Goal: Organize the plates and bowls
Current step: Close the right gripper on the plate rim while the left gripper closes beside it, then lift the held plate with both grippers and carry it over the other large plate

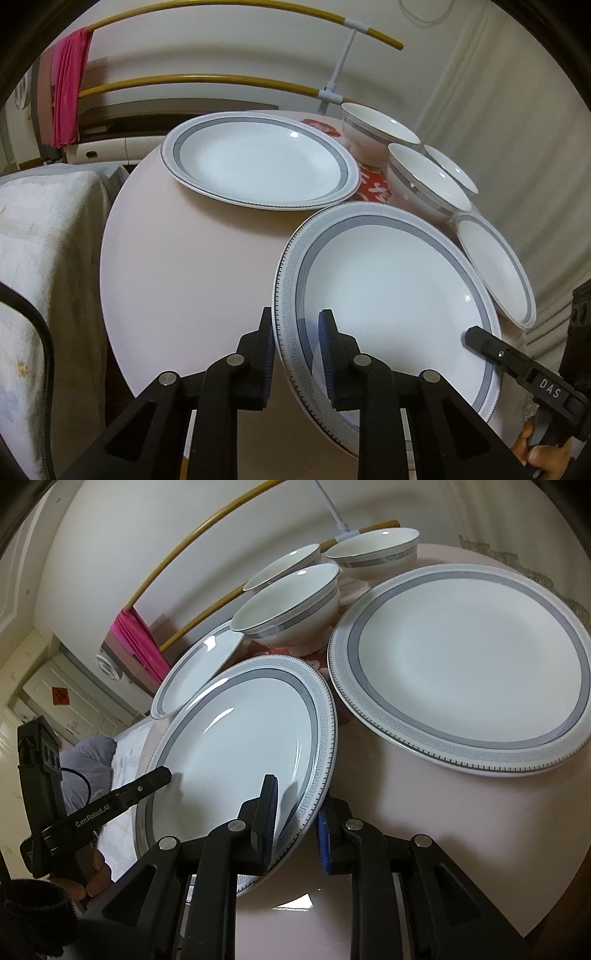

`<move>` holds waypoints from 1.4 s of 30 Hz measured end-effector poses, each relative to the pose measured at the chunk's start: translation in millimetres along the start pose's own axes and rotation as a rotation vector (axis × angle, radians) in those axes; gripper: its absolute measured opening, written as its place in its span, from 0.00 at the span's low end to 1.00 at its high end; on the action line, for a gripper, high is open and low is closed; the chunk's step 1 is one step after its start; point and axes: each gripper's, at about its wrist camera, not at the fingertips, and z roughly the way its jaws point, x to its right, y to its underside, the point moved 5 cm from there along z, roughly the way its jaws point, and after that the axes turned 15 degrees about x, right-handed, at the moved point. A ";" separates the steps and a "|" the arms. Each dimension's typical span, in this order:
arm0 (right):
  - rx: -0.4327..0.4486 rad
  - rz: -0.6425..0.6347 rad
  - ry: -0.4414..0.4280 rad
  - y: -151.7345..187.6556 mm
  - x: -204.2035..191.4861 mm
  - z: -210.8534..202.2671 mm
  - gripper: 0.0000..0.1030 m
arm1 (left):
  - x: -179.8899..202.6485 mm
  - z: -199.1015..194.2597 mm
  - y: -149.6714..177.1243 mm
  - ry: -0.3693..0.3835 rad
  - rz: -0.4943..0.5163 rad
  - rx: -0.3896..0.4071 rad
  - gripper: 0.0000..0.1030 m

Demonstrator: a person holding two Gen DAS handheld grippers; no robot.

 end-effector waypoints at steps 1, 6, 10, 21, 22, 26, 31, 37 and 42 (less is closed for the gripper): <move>0.002 -0.016 0.009 0.5 -1.4 0.2 0.20 | 0.1 0.0 0.2 0.000 0.001 0.001 0.18; 0.019 -0.076 0.040 1.6 -7.2 1.4 0.20 | 2.1 -1.3 1.8 -0.015 -0.003 0.017 0.18; 0.020 -0.096 0.039 2.8 -10.5 0.9 0.20 | 1.8 -4.9 1.6 -0.019 -0.006 0.027 0.17; 0.034 -0.124 -0.005 -1.9 -24.1 -10.8 0.20 | 0.8 -32.0 -4.5 -0.019 -0.004 0.080 0.17; 0.037 -0.126 -0.007 -3.0 -25.4 -12.5 0.20 | 0.7 -34.6 -6.0 -0.020 -0.004 0.087 0.17; 0.045 -0.133 -0.029 -9.4 -34.7 -15.1 0.20 | -4.1 -48.8 -14.2 -0.034 0.001 0.127 0.17; 0.040 -0.143 -0.062 -17.6 -53.1 -2.3 0.20 | -19.3 -61.9 -24.7 -0.075 0.000 0.168 0.17; 0.022 -0.158 -0.118 -26.2 -80.4 26.4 0.20 | -41.2 -66.0 -39.7 -0.135 0.001 0.204 0.17; 0.004 -0.163 -0.131 -35.5 -95.2 54.9 0.21 | -52.0 -52.5 -53.4 -0.163 0.004 0.215 0.16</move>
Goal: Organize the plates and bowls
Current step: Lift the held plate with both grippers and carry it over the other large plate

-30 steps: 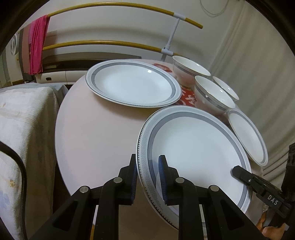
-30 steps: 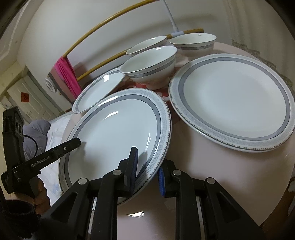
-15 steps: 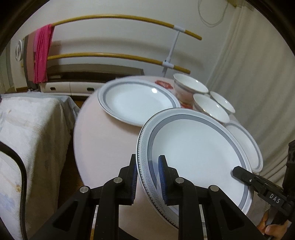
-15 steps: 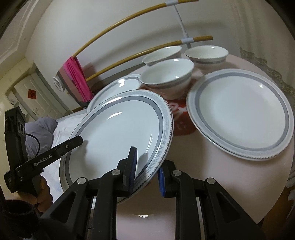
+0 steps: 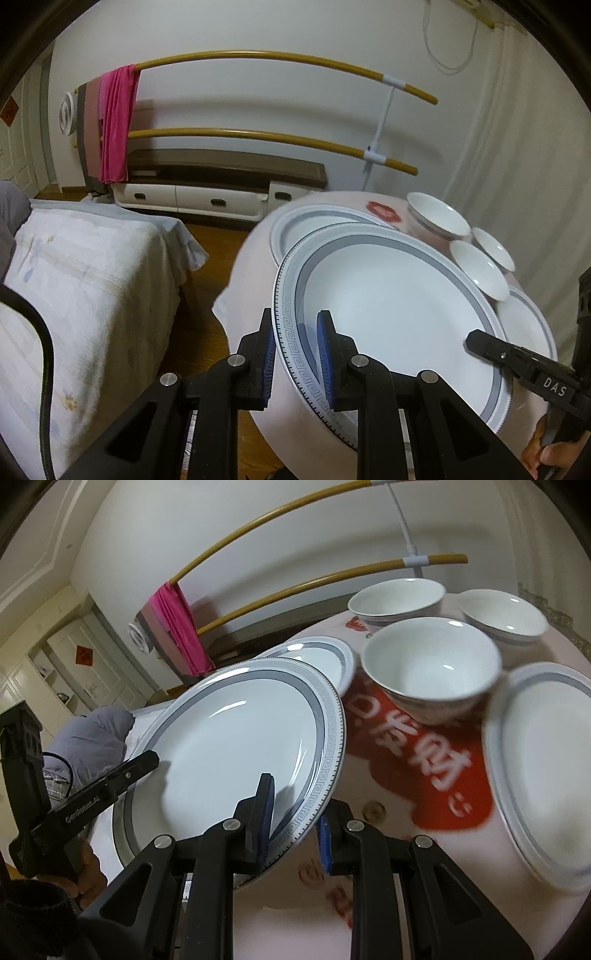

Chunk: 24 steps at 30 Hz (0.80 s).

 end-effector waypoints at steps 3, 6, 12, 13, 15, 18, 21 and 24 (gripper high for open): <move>-0.001 -0.004 0.003 -8.8 -2.7 18.5 0.21 | -2.1 15.5 -6.7 -0.003 0.005 0.004 0.16; -0.010 -0.006 0.020 -12.6 -2.0 34.6 0.21 | 0.0 33.0 -11.7 -0.013 0.018 0.006 0.16; -0.029 0.013 0.044 -16.0 3.8 59.6 0.22 | 5.6 66.6 -19.8 -0.009 0.021 -0.005 0.16; -0.030 0.015 0.047 -16.1 5.1 61.0 0.22 | 6.4 72.5 -20.3 -0.008 0.020 -0.010 0.16; -0.032 0.018 0.054 -16.8 7.6 65.2 0.23 | 4.4 85.0 -23.5 -0.004 0.017 -0.017 0.16; -0.034 0.020 0.068 -18.6 9.9 70.5 0.23 | 3.7 99.9 -26.1 -0.005 0.012 -0.024 0.16; -0.032 0.010 0.086 -21.0 9.7 73.3 0.23 | 2.4 111.3 -28.3 0.005 0.008 -0.029 0.16; -0.030 0.016 0.109 -23.5 12.2 75.0 0.23 | 2.2 119.5 -30.1 0.009 0.011 -0.029 0.16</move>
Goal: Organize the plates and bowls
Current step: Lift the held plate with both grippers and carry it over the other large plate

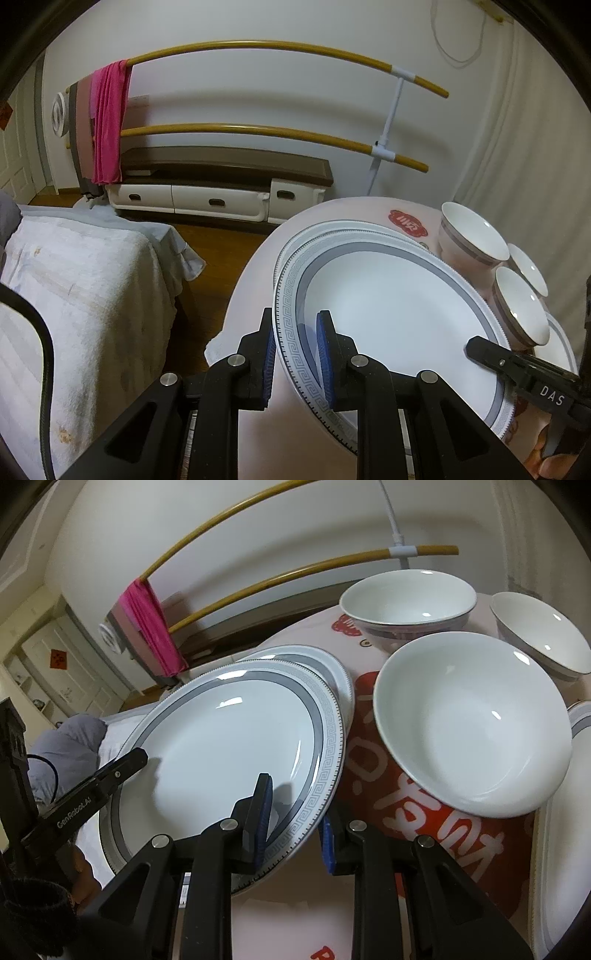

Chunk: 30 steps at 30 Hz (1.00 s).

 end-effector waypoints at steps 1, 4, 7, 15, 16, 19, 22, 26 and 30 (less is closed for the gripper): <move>-0.001 0.003 0.009 -0.8 0.7 1.0 0.23 | 0.8 4.0 -1.1 0.003 -0.002 -0.002 0.16; 0.002 -0.010 0.052 -2.2 0.1 2.1 0.25 | -3.7 7.7 -0.2 0.000 -0.003 -0.001 0.16; 0.000 0.008 0.046 -3.1 1.3 5.4 0.26 | -6.0 13.3 -1.6 0.009 -0.013 -0.004 0.16; -0.002 0.019 0.076 -3.8 0.7 9.8 0.28 | -7.8 24.9 -2.5 0.007 -0.006 -0.007 0.16; -0.003 0.019 0.081 -4.0 0.4 10.3 0.28 | -8.6 27.5 -2.4 0.007 -0.005 -0.011 0.16; -0.002 0.016 0.099 -5.1 -0.5 12.0 0.29 | -8.4 28.0 -1.6 0.012 -0.011 -0.014 0.17; 0.000 0.016 0.113 -5.2 -1.4 13.7 0.29 | -7.8 29.4 -0.4 0.014 -0.009 -0.015 0.17; 0.001 0.027 0.117 -6.1 -0.2 15.5 0.29 | -6.5 30.7 1.1 0.011 -0.010 -0.020 0.17; -0.005 0.054 0.114 -7.0 3.8 16.9 0.29 | -5.0 34.4 1.7 0.007 -0.010 -0.027 0.17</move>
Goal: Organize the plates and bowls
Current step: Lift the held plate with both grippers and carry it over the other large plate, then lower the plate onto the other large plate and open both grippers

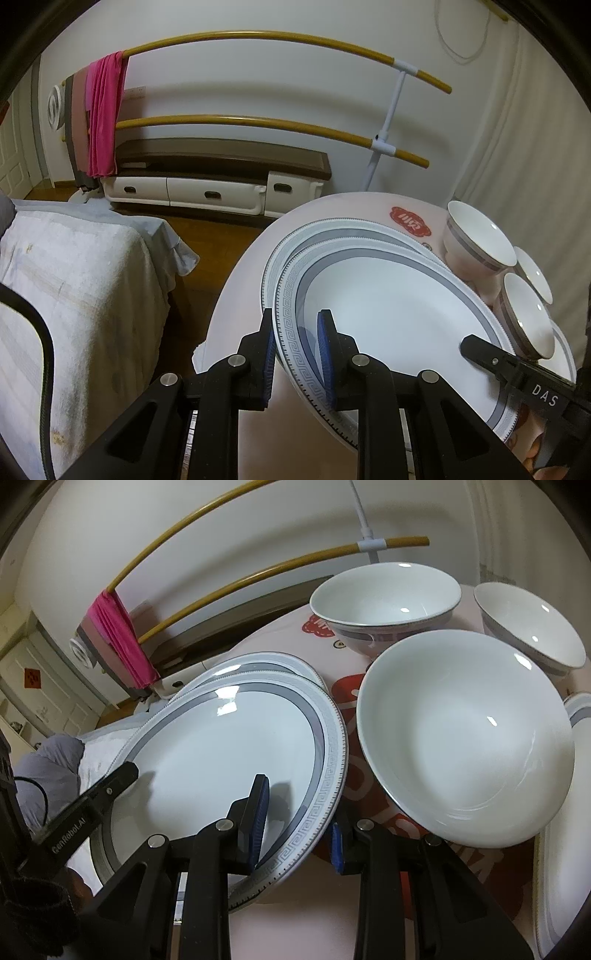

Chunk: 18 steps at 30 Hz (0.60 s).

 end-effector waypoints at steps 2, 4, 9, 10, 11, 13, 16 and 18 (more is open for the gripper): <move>0.001 0.002 0.003 0.9 0.1 0.2 0.30 | 0.9 1.9 -0.1 0.000 0.000 -0.005 0.17; -0.002 0.031 -0.016 1.3 3.5 1.7 0.31 | 0.7 2.8 0.3 -0.003 0.002 -0.003 0.17; -0.026 0.118 -0.083 4.0 8.5 6.9 0.32 | 0.3 3.2 0.8 -0.010 0.002 0.001 0.18; -0.024 0.115 -0.085 4.2 8.1 7.1 0.32 | 0.2 3.8 1.1 -0.013 0.005 0.001 0.18; -0.024 0.118 -0.090 4.5 8.1 7.8 0.31 | 0.7 4.3 1.4 -0.016 0.009 0.001 0.18; -0.027 0.137 -0.107 5.3 9.5 9.9 0.30 | 2.2 4.0 2.6 -0.024 0.018 0.000 0.18; -0.023 0.140 -0.115 5.3 10.2 11.8 0.29 | 3.8 4.3 2.8 -0.026 0.021 0.000 0.18; -0.021 0.140 -0.117 5.3 9.4 12.5 0.29 | 3.8 4.8 2.6 -0.026 0.022 -0.001 0.18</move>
